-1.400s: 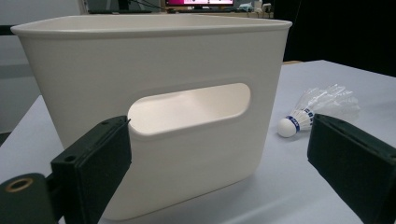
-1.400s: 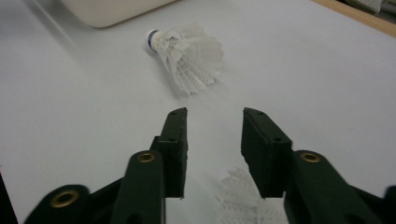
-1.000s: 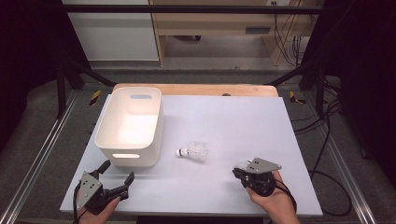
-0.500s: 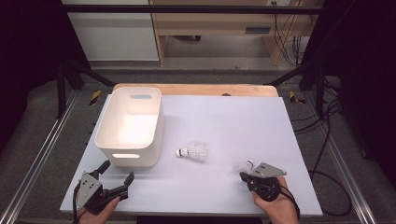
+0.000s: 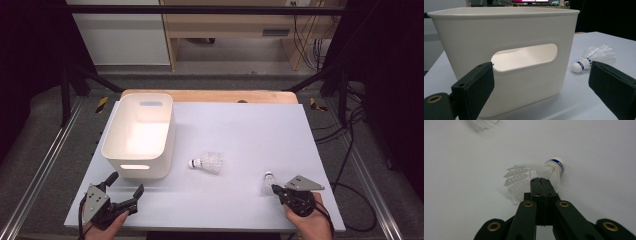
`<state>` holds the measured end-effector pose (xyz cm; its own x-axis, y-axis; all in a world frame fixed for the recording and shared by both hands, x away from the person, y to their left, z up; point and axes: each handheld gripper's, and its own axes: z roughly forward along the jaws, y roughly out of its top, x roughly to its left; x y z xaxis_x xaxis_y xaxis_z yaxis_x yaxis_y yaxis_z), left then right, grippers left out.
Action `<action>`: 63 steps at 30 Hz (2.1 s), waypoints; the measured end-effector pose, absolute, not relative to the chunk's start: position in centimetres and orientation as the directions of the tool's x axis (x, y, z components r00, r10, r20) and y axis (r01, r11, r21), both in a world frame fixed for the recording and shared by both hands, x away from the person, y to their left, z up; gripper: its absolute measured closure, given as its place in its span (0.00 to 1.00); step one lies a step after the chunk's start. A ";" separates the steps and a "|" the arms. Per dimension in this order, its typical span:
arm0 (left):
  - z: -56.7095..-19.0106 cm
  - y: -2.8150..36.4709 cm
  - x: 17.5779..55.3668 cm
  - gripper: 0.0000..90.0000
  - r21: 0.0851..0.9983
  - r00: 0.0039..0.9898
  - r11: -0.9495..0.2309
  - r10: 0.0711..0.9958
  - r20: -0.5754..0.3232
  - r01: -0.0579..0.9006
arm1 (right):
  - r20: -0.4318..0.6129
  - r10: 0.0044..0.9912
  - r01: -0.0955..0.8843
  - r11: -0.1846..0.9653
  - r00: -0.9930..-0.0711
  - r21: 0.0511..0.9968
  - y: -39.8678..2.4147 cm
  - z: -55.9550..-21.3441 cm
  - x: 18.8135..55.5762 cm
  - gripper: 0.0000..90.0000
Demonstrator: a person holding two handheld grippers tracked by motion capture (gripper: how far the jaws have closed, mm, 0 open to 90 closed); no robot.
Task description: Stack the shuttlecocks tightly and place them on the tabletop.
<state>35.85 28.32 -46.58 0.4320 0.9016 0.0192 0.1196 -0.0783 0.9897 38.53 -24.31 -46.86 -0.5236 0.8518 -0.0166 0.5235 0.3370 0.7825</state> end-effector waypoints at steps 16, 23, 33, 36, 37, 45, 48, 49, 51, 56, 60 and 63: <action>-46.6 28.2 35.9 0.07 0.989 0.433 -0.084 0.901 0.024 0.119 | -0.006 0.890 0.548 0.286 -0.456 0.786 -28.5 -47.7 39.5 1.00; -46.6 28.3 35.9 0.07 0.989 0.432 -0.084 0.901 0.024 0.120 | -0.006 0.891 0.550 0.286 -0.455 0.785 -29.0 -47.8 40.1 1.00; -46.6 28.3 35.8 0.07 0.990 0.432 -0.082 0.902 0.023 0.119 | 0.004 0.891 0.550 0.276 -0.453 0.788 -29.1 -47.8 40.2 1.00; -46.6 28.3 35.9 0.07 0.989 0.431 -0.082 0.902 0.022 0.120 | 0.002 0.883 0.538 0.284 -0.469 0.794 -29.0 -47.7 39.8 1.00; -46.6 28.3 35.9 0.07 0.989 0.431 -0.082 0.902 0.022 0.120 | 0.002 0.883 0.538 0.284 -0.469 0.794 -29.0 -47.7 39.8 1.00; -46.6 28.3 35.8 0.07 0.989 0.431 -0.083 0.902 0.024 0.119 | 0.013 0.876 0.533 0.281 -0.481 0.798 -28.6 -47.1 38.3 0.98; -46.6 28.3 35.9 0.07 0.989 0.432 -0.084 0.902 0.024 0.119 | 0.023 0.873 0.540 0.281 -0.487 0.793 -28.3 -46.9 37.6 0.88; -46.6 28.3 35.9 0.07 0.989 0.432 -0.084 0.902 0.024 0.119 | 0.023 0.873 0.540 0.281 -0.487 0.793 -28.3 -46.9 37.6 0.88; -46.6 28.3 35.8 0.07 0.989 0.433 -0.085 0.901 0.026 0.119 | 0.033 0.868 0.546 0.282 -0.495 0.789 -27.9 -46.8 37.1 0.77; -46.6 28.3 35.8 0.07 0.989 0.433 -0.085 0.901 0.026 0.118 | 0.037 0.861 0.553 0.292 -0.507 0.781 -27.5 -46.7 36.7 0.66; -46.6 28.2 35.8 0.07 0.989 0.434 -0.086 0.901 0.026 0.118 | 0.048 0.865 0.563 0.283 -0.500 0.777 -27.2 -46.9 37.1 0.60; -46.6 28.3 35.8 0.07 0.989 0.433 -0.086 0.901 0.027 0.118 | 0.051 0.868 0.568 0.278 -0.495 0.774 -27.0 -46.9 37.4 0.57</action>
